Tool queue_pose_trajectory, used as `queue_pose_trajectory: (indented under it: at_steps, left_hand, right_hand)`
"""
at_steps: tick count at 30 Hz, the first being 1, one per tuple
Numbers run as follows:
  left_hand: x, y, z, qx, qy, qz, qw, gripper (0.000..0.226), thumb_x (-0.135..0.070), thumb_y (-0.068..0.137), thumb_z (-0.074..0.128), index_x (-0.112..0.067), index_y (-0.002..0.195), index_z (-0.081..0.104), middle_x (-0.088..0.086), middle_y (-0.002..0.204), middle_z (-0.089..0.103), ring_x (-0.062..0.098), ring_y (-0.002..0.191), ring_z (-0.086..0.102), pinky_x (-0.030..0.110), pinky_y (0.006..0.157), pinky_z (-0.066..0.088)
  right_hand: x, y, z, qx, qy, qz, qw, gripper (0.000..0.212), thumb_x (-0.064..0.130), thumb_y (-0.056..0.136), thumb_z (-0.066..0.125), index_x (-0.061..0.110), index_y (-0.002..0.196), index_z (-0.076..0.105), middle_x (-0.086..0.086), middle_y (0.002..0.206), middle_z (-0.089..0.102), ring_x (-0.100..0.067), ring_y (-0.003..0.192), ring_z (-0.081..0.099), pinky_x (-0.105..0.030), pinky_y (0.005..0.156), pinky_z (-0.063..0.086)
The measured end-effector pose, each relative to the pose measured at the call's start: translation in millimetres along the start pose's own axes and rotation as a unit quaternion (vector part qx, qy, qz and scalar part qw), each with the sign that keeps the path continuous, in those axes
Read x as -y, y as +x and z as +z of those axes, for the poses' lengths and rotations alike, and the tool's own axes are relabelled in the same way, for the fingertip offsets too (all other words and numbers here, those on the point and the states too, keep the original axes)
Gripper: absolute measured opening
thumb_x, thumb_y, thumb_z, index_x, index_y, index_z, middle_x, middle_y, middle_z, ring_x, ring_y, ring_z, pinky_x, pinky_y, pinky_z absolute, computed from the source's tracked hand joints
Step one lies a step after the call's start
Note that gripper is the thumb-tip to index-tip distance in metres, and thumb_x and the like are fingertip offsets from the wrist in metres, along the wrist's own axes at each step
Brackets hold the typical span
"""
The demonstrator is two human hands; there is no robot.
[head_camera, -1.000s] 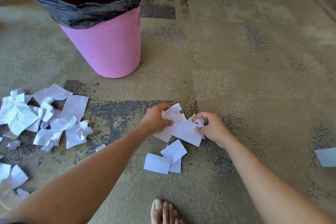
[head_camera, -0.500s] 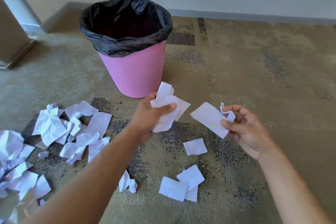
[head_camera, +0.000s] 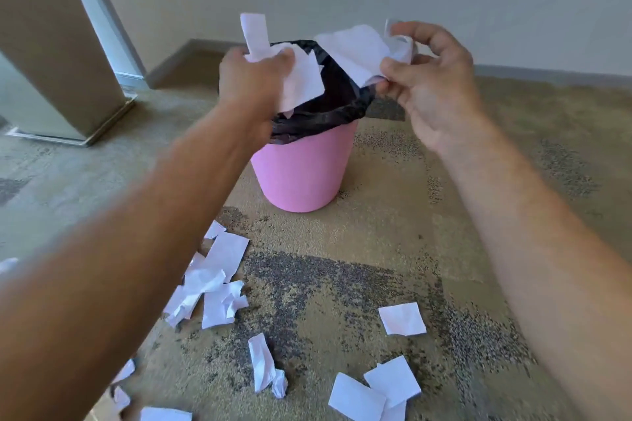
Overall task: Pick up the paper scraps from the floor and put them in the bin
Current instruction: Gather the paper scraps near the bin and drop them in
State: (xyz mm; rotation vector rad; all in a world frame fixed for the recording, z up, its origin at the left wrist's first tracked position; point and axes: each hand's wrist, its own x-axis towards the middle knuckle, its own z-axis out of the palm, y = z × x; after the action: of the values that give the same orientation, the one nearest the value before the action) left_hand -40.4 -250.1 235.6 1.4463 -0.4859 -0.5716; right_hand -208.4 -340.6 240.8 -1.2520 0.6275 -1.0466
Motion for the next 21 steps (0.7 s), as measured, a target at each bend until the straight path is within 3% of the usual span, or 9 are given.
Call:
queue_pose_trajectory:
  at_steps: [3,5,7,9,11,14,17,19,21]
  left_hand:
    - [-14.4,25.4,6.1,0.007,0.005,-0.035,0.999,0.039,-0.030,0.088,0.070,-0.005,0.116,0.057,0.003,0.093,0.066,0.021,0.067,0.067,0.023,0.041,0.048]
    - [-16.7,33.5,3.5,0.041,-0.001,-0.063,0.997,0.058,-0.039,0.085,0.073,-0.005,0.127,0.054,0.005,0.107,0.069,0.023,0.079,0.072,0.037,0.059,0.060]
    - [-14.9,35.7,2.1,0.052,0.016,-0.076,0.996,0.066,-0.050,0.083,0.069,-0.010,0.133,0.052,-0.003,0.120,0.064,0.019,0.101,0.066,0.038,0.090,0.054]
    - [-9.2,35.1,-1.4,0.035,0.038,-0.051,0.997,0.055,-0.052,0.089,0.059,-0.012,0.126,0.054,-0.005,0.116,0.063,0.014,0.102,0.061,0.033,0.092,0.049]
    - [2.2,34.0,-6.1,0.011,0.055,-0.005,0.998,0.061,-0.055,0.085,0.056,-0.008,0.126,0.055,-0.001,0.113,0.064,0.016,0.104,0.061,0.034,0.088,0.049]
    - [21.4,8.9,-10.9,-0.030,0.093,0.116,0.988,0.055,-0.052,0.085,0.057,-0.011,0.121,0.061,-0.001,0.112,0.065,0.015,0.105,0.060,0.036,0.099,0.050]
    - [51.0,-30.1,-9.0,-0.032,0.131,0.232,0.963,0.035,-0.044,0.090,0.058,-0.017,0.111,0.062,0.002,0.116,0.062,0.011,0.107,0.060,0.023,0.092,0.050]
    - [75.6,-60.6,-7.7,-0.002,0.154,0.276,0.949,0.027,-0.040,0.092,0.060,-0.020,0.109,0.059,0.002,0.116,0.059,0.011,0.107,0.058,0.020,0.087,0.048]
    - [108.5,-85.6,-6.1,0.066,0.181,0.263,0.945,0.028,-0.038,0.092,0.062,-0.019,0.112,0.058,0.000,0.117,0.058,0.010,0.111,0.056,0.028,0.090,0.049]
  right_hand:
    - [-5.8,30.0,25.7,0.031,-0.032,0.061,0.997,0.048,-0.014,0.087,0.056,0.013,0.126,0.059,-0.013,0.130,0.050,-0.031,0.105,0.065,-0.034,0.076,0.061]
    - [-10.8,38.4,33.3,0.078,-0.066,0.105,0.989,0.061,-0.011,0.091,0.050,0.020,0.143,0.044,-0.014,0.136,0.050,-0.029,0.106,0.064,-0.042,0.085,0.059]
    - [-13.9,39.6,32.1,0.106,-0.088,0.110,0.984,0.068,-0.011,0.092,0.046,0.023,0.149,0.032,-0.009,0.134,0.052,-0.020,0.105,0.063,-0.044,0.093,0.055]
    - [-16.6,35.6,26.3,0.099,-0.104,0.099,0.985,0.068,-0.011,0.092,0.044,0.023,0.149,0.032,-0.008,0.145,0.042,-0.021,0.123,0.052,-0.043,0.102,0.048]
    - [-19.7,27.7,19.2,0.072,-0.095,0.085,0.989,0.062,-0.011,0.093,0.043,0.020,0.147,0.037,-0.013,0.155,0.029,-0.024,0.139,0.038,-0.040,0.106,0.046]
    - [-26.1,7.7,5.6,0.011,-0.088,0.055,0.995,0.043,-0.007,0.094,0.047,0.013,0.132,0.054,-0.011,0.138,0.049,-0.018,0.124,0.053,-0.033,0.099,0.052]
    - [-40.7,-23.0,-18.1,-0.022,-0.129,0.038,0.991,0.028,-0.003,0.092,0.056,0.013,0.114,0.061,-0.004,0.115,0.060,-0.015,0.110,0.061,-0.034,0.093,0.056]
    - [-58.2,-47.7,-39.6,-0.027,-0.181,0.050,0.982,0.024,-0.001,0.091,0.058,0.016,0.108,0.062,-0.002,0.111,0.062,-0.016,0.106,0.063,-0.034,0.089,0.057]
    - [-80.8,-73.7,-62.6,-0.018,-0.246,0.073,0.966,0.022,0.001,0.091,0.061,0.016,0.106,0.064,-0.003,0.111,0.064,-0.016,0.098,0.065,-0.033,0.086,0.058]
